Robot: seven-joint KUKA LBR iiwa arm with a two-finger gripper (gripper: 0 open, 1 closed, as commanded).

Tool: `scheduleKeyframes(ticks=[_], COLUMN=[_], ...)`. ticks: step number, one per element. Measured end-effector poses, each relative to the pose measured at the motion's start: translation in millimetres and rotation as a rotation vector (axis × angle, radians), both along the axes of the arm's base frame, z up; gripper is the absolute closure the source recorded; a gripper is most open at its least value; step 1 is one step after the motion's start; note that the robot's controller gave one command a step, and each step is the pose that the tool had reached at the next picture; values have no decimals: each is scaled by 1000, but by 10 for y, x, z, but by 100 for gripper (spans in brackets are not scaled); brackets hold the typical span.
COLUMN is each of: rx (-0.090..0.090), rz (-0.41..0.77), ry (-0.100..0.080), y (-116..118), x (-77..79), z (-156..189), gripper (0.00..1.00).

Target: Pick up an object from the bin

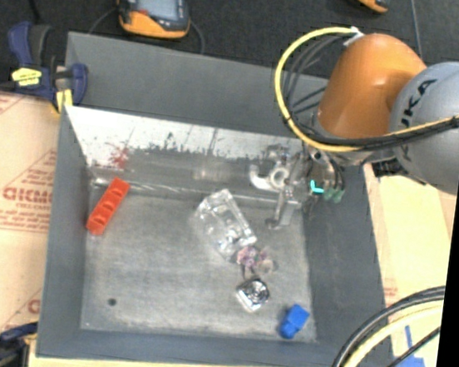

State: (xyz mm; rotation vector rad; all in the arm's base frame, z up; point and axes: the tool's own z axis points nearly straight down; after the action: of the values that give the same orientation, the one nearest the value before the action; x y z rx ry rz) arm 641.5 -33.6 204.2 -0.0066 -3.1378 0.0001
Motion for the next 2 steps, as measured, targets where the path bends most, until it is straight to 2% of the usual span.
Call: scheduleKeyframes(ticks=[1,2], rx=[0,-4], rz=[207,592], ry=[-3,-15], y=[-187,-9], x=[-332,-476], z=[-1154,-1307], gripper=[0,0])
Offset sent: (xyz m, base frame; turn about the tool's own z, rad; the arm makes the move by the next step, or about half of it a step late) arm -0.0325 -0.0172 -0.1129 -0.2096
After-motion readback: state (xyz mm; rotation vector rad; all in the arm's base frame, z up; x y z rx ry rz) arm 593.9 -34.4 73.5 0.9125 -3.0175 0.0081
